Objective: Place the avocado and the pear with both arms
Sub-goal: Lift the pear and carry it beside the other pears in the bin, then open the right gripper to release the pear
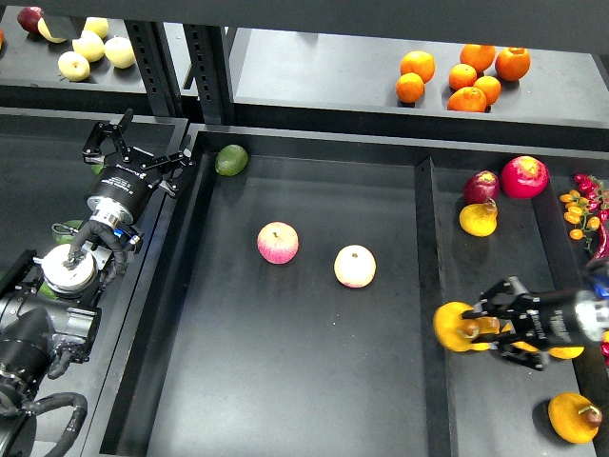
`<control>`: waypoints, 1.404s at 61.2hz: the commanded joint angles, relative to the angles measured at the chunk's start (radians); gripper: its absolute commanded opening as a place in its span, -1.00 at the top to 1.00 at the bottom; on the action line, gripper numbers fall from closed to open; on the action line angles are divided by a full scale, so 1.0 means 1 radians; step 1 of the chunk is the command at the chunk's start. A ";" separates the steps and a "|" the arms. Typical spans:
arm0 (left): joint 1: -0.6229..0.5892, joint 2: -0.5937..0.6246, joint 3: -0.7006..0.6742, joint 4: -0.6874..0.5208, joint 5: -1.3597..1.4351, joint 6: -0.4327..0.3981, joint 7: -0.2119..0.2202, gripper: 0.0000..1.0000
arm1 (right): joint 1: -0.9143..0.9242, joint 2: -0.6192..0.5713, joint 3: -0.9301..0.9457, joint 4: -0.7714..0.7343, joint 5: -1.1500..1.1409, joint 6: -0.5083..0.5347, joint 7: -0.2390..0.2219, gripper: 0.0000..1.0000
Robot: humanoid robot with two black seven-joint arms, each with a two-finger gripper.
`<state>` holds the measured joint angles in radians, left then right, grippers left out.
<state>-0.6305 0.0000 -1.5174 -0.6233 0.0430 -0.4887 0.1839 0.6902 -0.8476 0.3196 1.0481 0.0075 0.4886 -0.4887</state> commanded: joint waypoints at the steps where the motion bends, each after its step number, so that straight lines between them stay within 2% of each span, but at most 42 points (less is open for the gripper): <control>1: -0.001 0.000 0.000 0.002 0.000 0.000 0.000 -0.99 | -0.017 -0.070 -0.022 0.000 0.008 0.000 0.000 0.84; 19: -0.001 0.000 -0.001 0.004 0.000 0.000 0.000 -0.99 | -0.066 -0.093 -0.062 -0.003 -0.004 0.000 0.000 0.84; 61: -0.001 0.000 -0.003 0.005 0.000 0.000 0.005 -0.99 | -0.196 0.061 -0.043 -0.103 -0.078 0.000 0.000 0.78; 76: -0.001 0.000 -0.003 0.005 0.000 0.000 0.005 -0.99 | -0.201 0.074 -0.043 -0.151 -0.080 0.000 0.000 0.61; 86: -0.001 0.000 -0.003 0.005 0.000 0.000 0.005 -0.99 | -0.209 0.075 -0.042 -0.157 -0.080 0.000 0.000 0.30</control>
<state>-0.6321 0.0000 -1.5201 -0.6182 0.0430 -0.4887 0.1887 0.4868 -0.7733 0.2762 0.8944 -0.0721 0.4887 -0.4886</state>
